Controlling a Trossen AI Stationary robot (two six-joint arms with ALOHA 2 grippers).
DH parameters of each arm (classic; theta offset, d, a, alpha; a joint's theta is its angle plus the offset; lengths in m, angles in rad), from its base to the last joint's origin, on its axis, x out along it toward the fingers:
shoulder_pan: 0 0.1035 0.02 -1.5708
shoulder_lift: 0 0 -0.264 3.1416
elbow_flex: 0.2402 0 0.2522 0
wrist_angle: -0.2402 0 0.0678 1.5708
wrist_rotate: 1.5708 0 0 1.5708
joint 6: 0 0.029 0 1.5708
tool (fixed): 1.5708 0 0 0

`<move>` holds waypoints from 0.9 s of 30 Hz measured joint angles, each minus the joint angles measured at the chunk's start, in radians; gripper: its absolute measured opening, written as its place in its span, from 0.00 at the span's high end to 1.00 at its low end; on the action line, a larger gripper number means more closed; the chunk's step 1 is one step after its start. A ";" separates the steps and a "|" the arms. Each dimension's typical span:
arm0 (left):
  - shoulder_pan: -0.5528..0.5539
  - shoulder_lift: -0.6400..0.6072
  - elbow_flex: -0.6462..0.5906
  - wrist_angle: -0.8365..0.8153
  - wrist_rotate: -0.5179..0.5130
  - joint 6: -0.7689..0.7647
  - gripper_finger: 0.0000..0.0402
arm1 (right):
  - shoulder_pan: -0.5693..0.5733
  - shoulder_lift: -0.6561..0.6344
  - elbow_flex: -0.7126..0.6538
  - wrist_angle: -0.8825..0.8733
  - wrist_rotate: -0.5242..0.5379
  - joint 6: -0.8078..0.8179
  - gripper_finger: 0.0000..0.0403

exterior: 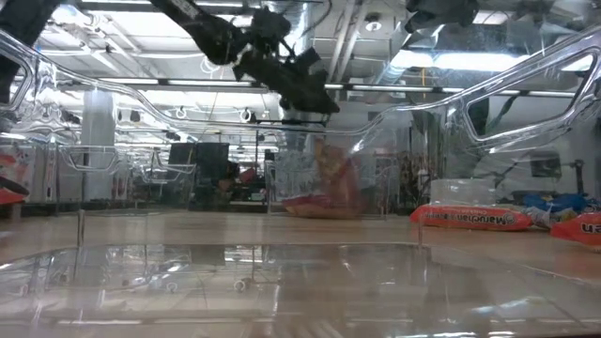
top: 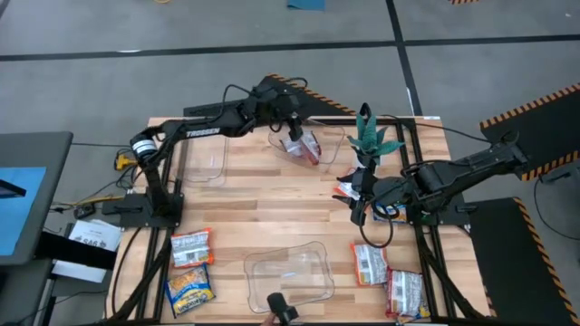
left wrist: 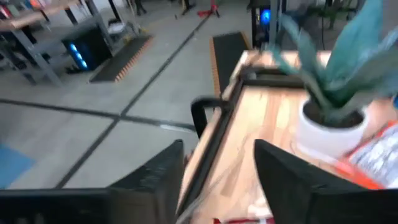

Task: Sort Maruchan noodles
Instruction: Put the red noodle pack into the top right transparent bin

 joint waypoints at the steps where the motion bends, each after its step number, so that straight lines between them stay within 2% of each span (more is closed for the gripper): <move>1: -0.001 -0.019 0.000 -0.011 0.000 -0.005 0.51 | 0.000 0.000 0.000 0.000 0.000 0.000 0.37; 4: -0.008 -0.102 0.000 -0.072 0.001 -0.025 0.42 | 0.000 0.000 0.000 0.003 0.000 0.002 0.37; 7: -0.019 -0.215 0.000 -0.167 0.032 -0.074 0.37 | 0.000 0.000 0.000 0.007 0.004 0.002 0.37; 13: -0.033 -0.427 -0.009 -0.428 0.245 -0.144 0.36 | -0.002 0.000 0.000 0.007 0.032 0.001 0.37; 16: -0.043 -0.533 -0.087 -0.455 0.324 -0.204 0.36 | -0.017 0.000 0.000 0.009 0.035 0.016 0.37; 19: -0.054 -0.650 -0.259 -0.365 0.345 -0.252 0.36 | -0.038 0.000 0.000 0.007 0.035 0.044 0.37; 27: -0.120 -0.958 -0.872 0.234 0.342 -0.440 0.36 | -0.062 0.000 0.000 0.005 0.028 0.055 0.37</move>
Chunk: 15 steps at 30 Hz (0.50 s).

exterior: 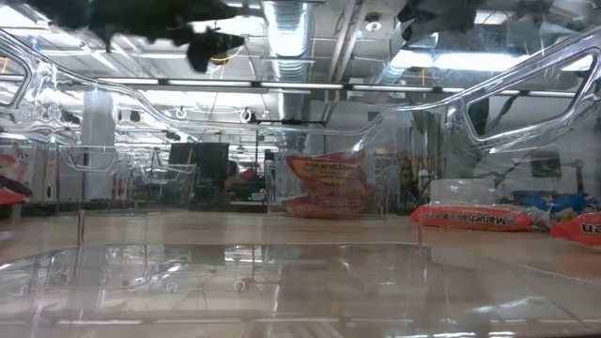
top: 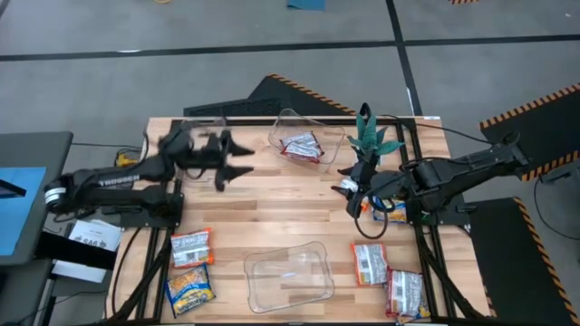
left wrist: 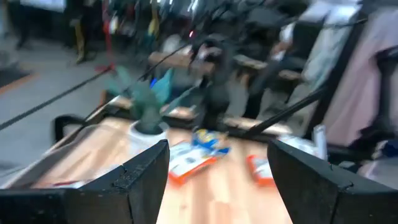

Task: Sort Maruchan noodles
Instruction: Put the red noodle pack into the top right transparent bin

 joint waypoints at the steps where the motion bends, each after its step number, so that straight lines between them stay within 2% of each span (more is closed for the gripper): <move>1: -0.012 -0.029 -0.059 0.075 -0.001 -0.017 0.36 | -0.003 0.000 0.000 -0.001 -0.001 0.010 0.37; 5: -0.066 -0.117 -0.218 0.291 0.005 -0.068 0.36 | -0.015 0.000 0.000 -0.024 -0.003 0.077 0.37; 9: -0.117 -0.183 -0.261 0.352 0.009 -0.075 0.36 | -0.017 0.000 0.015 -0.096 -0.057 0.150 0.37; 11: -0.141 -0.206 -0.261 0.351 0.011 -0.079 0.36 | -0.017 -0.001 0.039 -0.176 -0.166 0.263 0.37; 15: -0.189 -0.233 -0.261 0.352 0.031 -0.088 0.36 | 0.017 -0.001 0.056 -0.332 -0.500 0.527 0.37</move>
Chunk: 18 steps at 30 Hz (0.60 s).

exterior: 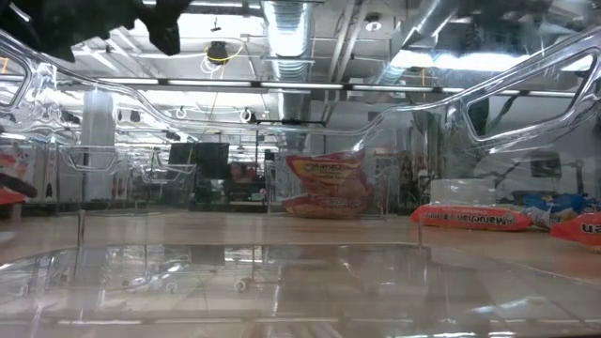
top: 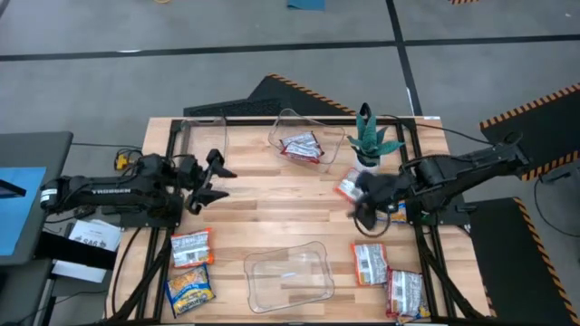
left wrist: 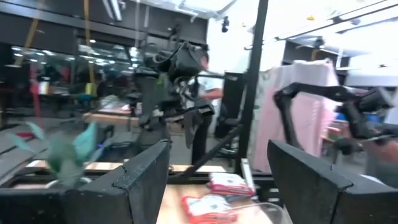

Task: Sort Maruchan noodles
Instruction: Put the red noodle pack into the top right transparent bin

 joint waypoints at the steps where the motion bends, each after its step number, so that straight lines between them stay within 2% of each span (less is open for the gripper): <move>1: -0.011 -0.003 0.000 -0.002 0.001 -0.001 0.36 | 0.027 0.002 0.000 -0.035 -0.052 0.065 0.37; 5: -0.058 -0.001 0.000 -0.010 0.005 -0.007 0.36 | 0.179 0.037 0.000 -0.187 -0.168 0.417 0.37; 9: -0.101 0.003 0.000 -0.027 0.006 -0.021 0.36 | 0.366 0.104 0.000 -0.245 -0.261 0.753 0.37; 14: -0.157 0.006 0.000 -0.015 -0.043 -0.017 0.36 | 0.509 0.211 0.000 -0.245 -0.266 0.944 0.37; 18: -0.186 0.007 0.000 -0.015 -0.128 0.010 0.36 | 0.548 0.303 0.000 -0.227 -0.269 0.984 0.37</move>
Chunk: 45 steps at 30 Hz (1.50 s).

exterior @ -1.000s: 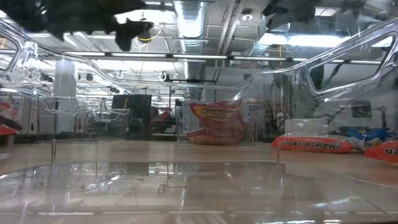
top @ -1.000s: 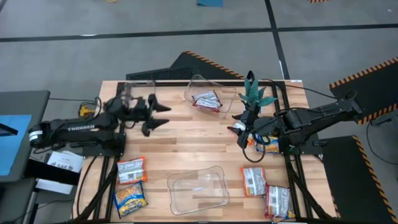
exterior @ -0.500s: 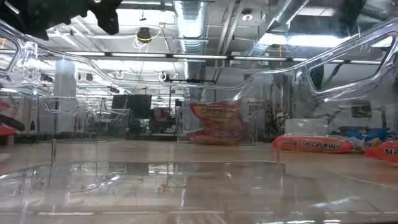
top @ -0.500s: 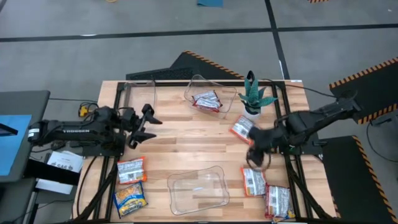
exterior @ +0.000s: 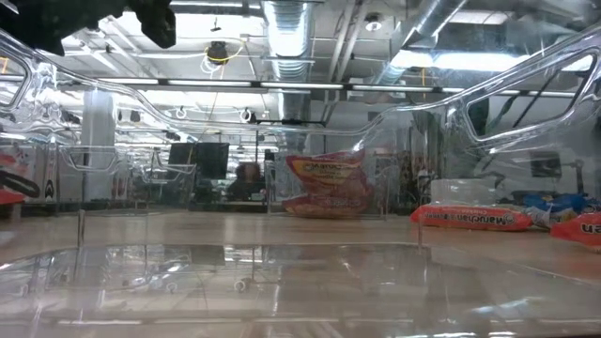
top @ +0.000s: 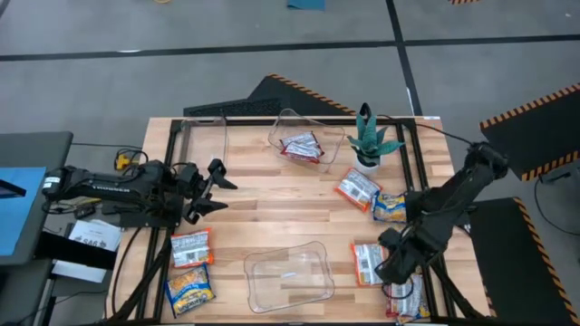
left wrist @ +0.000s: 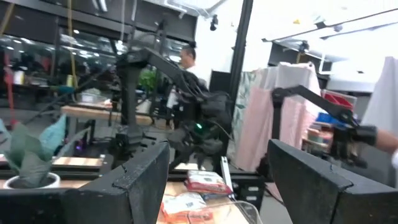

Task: Sort Maruchan noodles
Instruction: Put the red noodle pack into the top right transparent bin

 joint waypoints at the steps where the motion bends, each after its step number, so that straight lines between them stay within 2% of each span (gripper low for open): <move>1: -0.004 0.000 0.000 -0.003 -0.006 -0.001 0.36 | 0.003 0.019 0.000 0.013 -0.006 0.005 0.37; 10: -0.014 0.000 0.000 -0.027 -0.004 0.002 0.36 | -0.006 0.155 0.000 0.106 -0.019 -0.020 0.37; 18: -0.013 0.000 0.000 -0.039 -0.005 0.018 0.36 | -0.006 0.226 0.000 0.022 -0.049 -0.032 0.37; 31: -0.013 0.000 0.000 -0.042 -0.006 0.019 0.36 | -0.006 0.255 0.000 0.060 -0.074 -0.060 0.38; 34: -0.013 0.000 0.000 -0.045 -0.006 0.019 0.36 | -0.006 0.255 0.000 0.039 -0.074 -0.057 0.45; 36: -0.013 0.000 0.000 -0.045 -0.006 0.019 0.36 | -0.006 0.255 0.000 0.014 -0.074 -0.057 0.53; 42: -0.013 0.000 0.000 -0.047 -0.010 0.026 0.36 | -0.009 0.255 0.000 -0.012 -0.074 -0.127 0.92; 43: -0.013 0.000 0.000 -0.047 -0.019 0.032 0.36 | -0.015 0.255 0.000 -0.021 -0.074 -0.149 0.95; 45: -0.013 0.000 0.000 -0.050 -0.040 0.050 0.36 | -0.029 0.252 0.000 -0.042 -0.074 -0.186 0.95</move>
